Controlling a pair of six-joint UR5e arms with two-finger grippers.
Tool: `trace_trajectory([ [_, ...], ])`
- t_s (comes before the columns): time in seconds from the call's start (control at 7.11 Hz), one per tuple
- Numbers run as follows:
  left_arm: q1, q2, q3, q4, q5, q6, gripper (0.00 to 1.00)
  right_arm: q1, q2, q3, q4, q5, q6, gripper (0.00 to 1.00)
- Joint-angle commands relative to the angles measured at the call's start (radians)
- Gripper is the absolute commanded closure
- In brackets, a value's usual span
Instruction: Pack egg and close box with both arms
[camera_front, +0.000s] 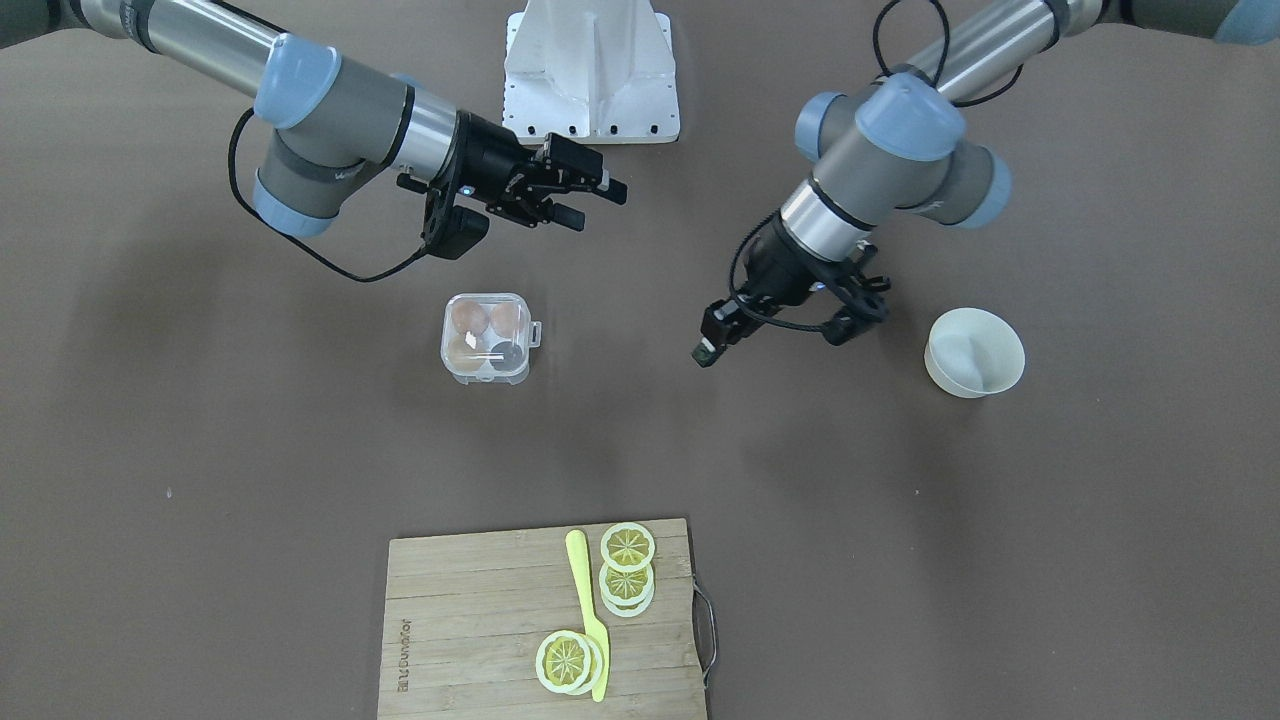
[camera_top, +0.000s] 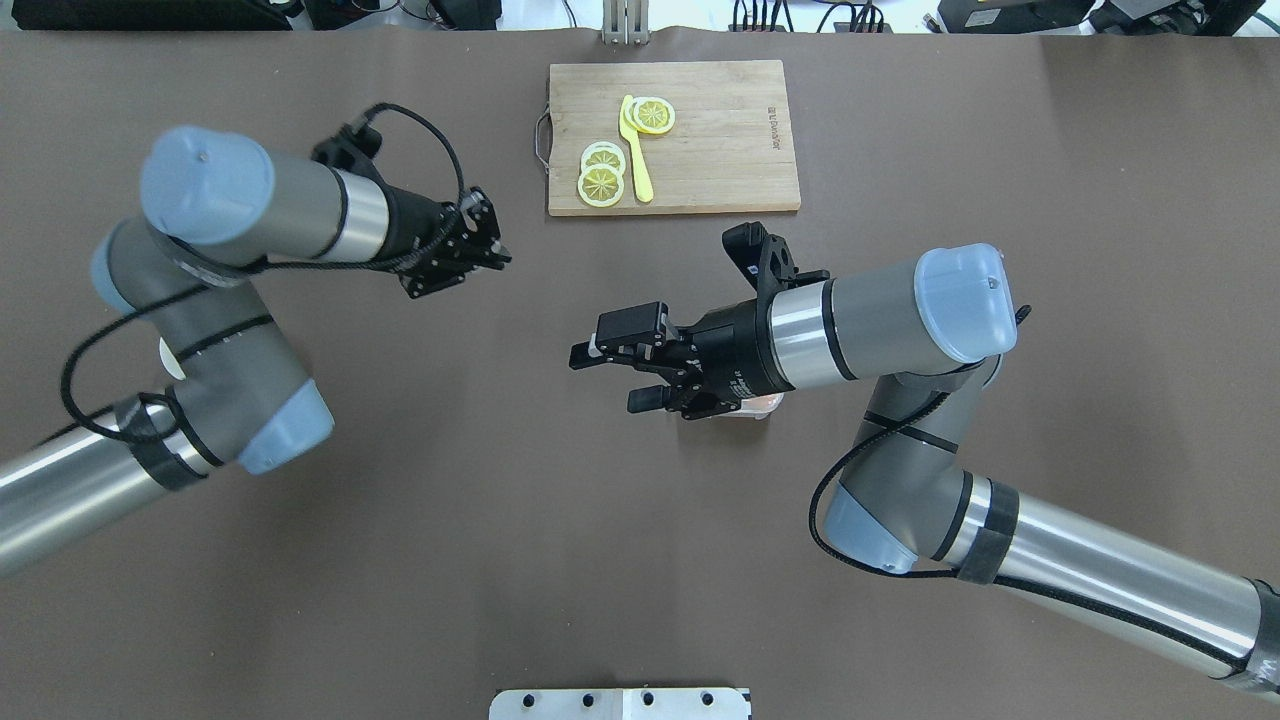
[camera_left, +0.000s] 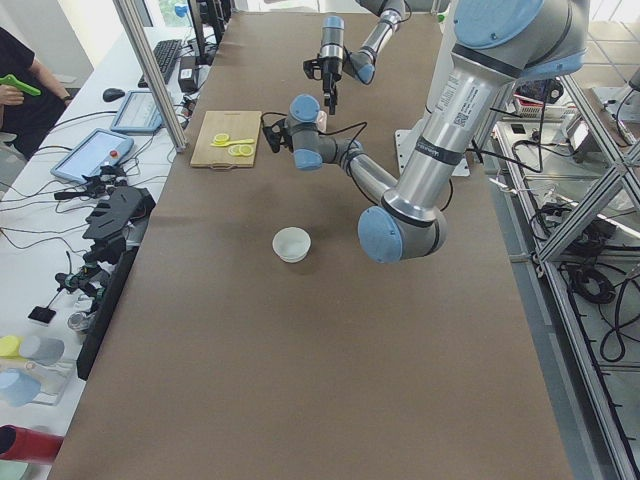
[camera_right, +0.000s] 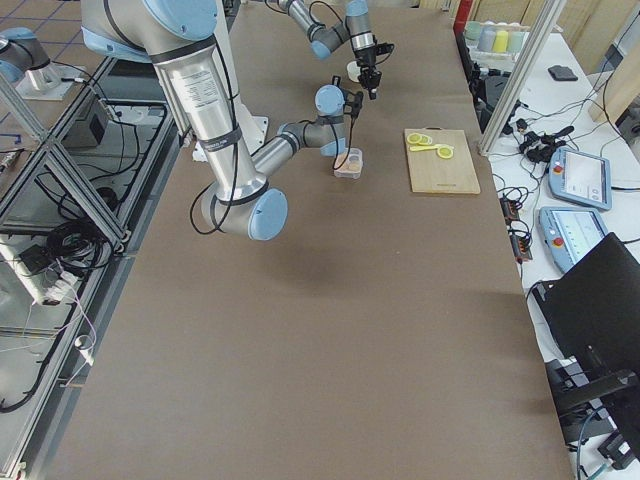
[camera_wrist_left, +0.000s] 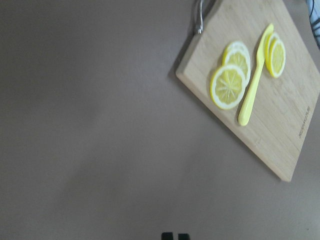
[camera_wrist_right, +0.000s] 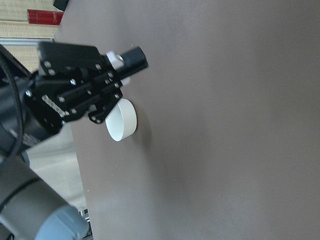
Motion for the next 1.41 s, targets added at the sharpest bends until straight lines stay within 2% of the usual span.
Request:
trace_trajectory([
  [0.0, -0.145, 0.011, -0.005, 0.026, -0.081, 0.004, 0.02, -0.015, -0.044, 0.200, -0.184, -0.004, 0.001, 0.01],
  [0.14, -0.189, 0.029, -0.010, 0.027, -0.082, 0.048, 0.02, 0.024, -0.062, 0.272, -0.280, -0.004, -0.008, 0.01],
  [0.28, -0.231, 0.071, -0.028, 0.027, -0.084, 0.112, 0.02, 0.122, -0.075, 0.291, -0.322, 0.010, -0.043, 0.01],
  [0.42, -0.266, 0.113, -0.047, 0.027, -0.082, 0.178, 0.02, 0.195, -0.098, 0.294, -0.324, 0.030, -0.144, 0.01],
  [0.56, -0.317, 0.150, -0.061, 0.029, -0.081, 0.238, 0.02, 0.289, -0.173, 0.290, -0.335, 0.066, -0.259, 0.01],
  [0.7, -0.387, 0.196, -0.068, 0.029, -0.082, 0.348, 0.02, 0.385, -0.210, 0.286, -0.432, 0.070, -0.468, 0.01],
  [0.84, -0.458, 0.256, -0.079, 0.046, -0.082, 0.563, 0.02, 0.450, -0.265, 0.286, -0.549, 0.070, -0.722, 0.01],
  [0.98, -0.513, 0.302, -0.108, 0.149, -0.082, 0.792, 0.02, 0.501, -0.299, 0.286, -0.699, 0.050, -0.942, 0.01],
  [1.27, -0.628, 0.344, -0.192, 0.474, -0.081, 1.235, 0.02, 0.578, -0.328, 0.282, -1.044, -0.035, -1.434, 0.01],
])
